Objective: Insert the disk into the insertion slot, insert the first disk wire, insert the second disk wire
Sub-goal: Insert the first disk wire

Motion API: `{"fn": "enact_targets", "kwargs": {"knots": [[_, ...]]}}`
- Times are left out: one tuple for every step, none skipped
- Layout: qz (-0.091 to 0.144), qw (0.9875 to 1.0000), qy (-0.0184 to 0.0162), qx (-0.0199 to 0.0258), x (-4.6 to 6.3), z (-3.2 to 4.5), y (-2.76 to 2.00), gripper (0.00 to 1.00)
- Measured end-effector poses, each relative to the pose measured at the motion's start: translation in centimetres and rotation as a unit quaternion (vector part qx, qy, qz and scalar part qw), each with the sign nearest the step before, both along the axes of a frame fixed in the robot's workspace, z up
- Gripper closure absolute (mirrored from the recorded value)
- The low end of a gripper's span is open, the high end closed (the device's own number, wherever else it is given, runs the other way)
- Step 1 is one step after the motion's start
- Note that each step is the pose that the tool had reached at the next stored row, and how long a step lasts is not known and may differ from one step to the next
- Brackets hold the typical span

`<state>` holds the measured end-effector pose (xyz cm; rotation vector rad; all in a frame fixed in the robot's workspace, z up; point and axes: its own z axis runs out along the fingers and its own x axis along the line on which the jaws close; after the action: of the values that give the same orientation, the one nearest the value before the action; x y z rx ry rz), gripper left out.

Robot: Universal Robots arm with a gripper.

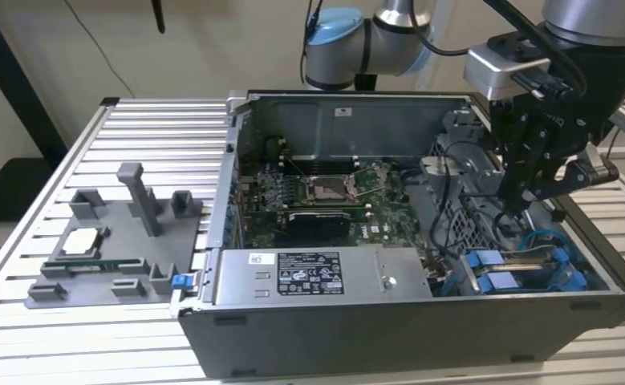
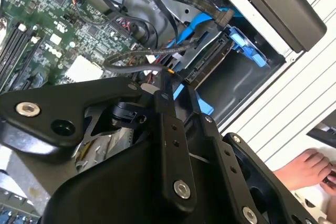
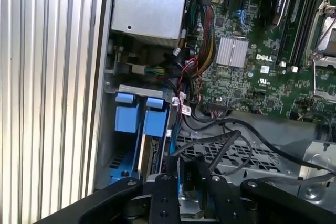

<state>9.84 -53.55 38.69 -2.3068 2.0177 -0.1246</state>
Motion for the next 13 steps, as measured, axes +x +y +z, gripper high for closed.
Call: {"fn": "enact_targets", "kwargs": {"knots": [[0.001,1.0,-0.0002,0.0,0.0,0.0,0.0,0.0],[0.002,1.0,-0.0003,0.0,0.0,0.0,0.0,0.0],[0.002,1.0,-0.0004,0.0,0.0,0.0,0.0,1.0],[0.003,1.0,-0.0004,0.0,0.0,0.0,0.0,1.0],[0.003,1.0,-0.0004,0.0001,0.0,-0.01,0.0,1.0],[0.003,1.0,-0.0004,0.0,0.0,0.0,0.0,1.0],[0.003,1.0,-0.0004,0.0,0.0,0.0,0.0,1.0],[0.003,1.0,-0.0004,0.0,0.0,0.0,0.0,1.0],[0.003,1.0,-0.0004,0.0,0.0,0.0,0.0,1.0],[0.003,1.0,-0.0004,0.0,0.0,0.0,0.0,1.0],[0.003,1.0,-0.0004,0.0,0.0,0.0,0.0,1.0],[0.003,1.0,-0.0004,0.0,0.0,0.0,0.0,1.0],[0.003,1.0,-0.0004,0.0,0.0,0.0,0.0,1.0]]}}
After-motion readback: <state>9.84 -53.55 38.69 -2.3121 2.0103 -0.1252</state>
